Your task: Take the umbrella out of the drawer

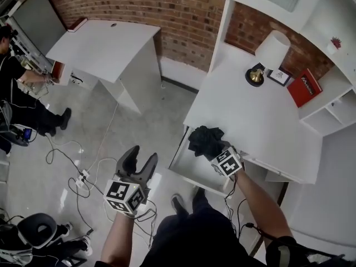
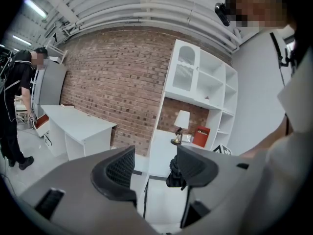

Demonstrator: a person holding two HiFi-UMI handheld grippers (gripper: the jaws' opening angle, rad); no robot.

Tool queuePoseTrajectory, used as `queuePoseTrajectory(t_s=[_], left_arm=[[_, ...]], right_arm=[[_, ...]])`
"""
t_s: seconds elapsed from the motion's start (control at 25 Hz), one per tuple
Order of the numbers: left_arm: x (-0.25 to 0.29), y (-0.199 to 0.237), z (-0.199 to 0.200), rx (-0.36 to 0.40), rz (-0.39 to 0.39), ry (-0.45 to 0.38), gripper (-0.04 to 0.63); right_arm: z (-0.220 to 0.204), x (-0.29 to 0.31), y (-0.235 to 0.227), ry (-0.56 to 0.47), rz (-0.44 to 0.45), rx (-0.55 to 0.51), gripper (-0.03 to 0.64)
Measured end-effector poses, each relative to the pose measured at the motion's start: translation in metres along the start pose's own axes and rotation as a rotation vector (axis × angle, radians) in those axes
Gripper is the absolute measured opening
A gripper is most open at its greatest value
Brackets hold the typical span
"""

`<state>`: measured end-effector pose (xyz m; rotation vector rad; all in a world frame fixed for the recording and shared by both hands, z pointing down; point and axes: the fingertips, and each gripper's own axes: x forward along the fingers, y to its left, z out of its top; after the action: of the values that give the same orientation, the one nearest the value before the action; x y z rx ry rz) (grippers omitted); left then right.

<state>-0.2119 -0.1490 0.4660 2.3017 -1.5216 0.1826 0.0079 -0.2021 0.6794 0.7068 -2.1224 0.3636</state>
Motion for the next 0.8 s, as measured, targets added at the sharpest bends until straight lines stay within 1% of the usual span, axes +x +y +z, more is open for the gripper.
queuePoseTrajectory(t_s=[0.2, 0.36, 0.48, 0.64, 0.8], left_arm=[[0.013, -0.004, 0.025, 0.019, -0.042, -0.043, 0.265], [0.026, -0.01, 0.032, 0.028, -0.057, -0.044, 0.266], [0.04, -0.017, 0.03, 0.034, -0.047, -0.032, 0.265], [0.061, -0.018, 0.027, 0.033, -0.018, -0.011, 0.265], [0.077, -0.017, 0.024, 0.023, 0.012, 0.016, 0.265]], right_arm=[[0.033, -0.039, -0.048, -0.067, -0.101, 0.074, 0.238], [0.042, -0.059, -0.097, -0.089, -0.174, 0.125, 0.239], [0.034, -0.062, -0.142, -0.07, -0.212, 0.16, 0.239], [0.016, -0.055, -0.197, -0.009, -0.26, 0.175, 0.239], [0.0, -0.038, -0.235, 0.05, -0.25, 0.195, 0.239]])
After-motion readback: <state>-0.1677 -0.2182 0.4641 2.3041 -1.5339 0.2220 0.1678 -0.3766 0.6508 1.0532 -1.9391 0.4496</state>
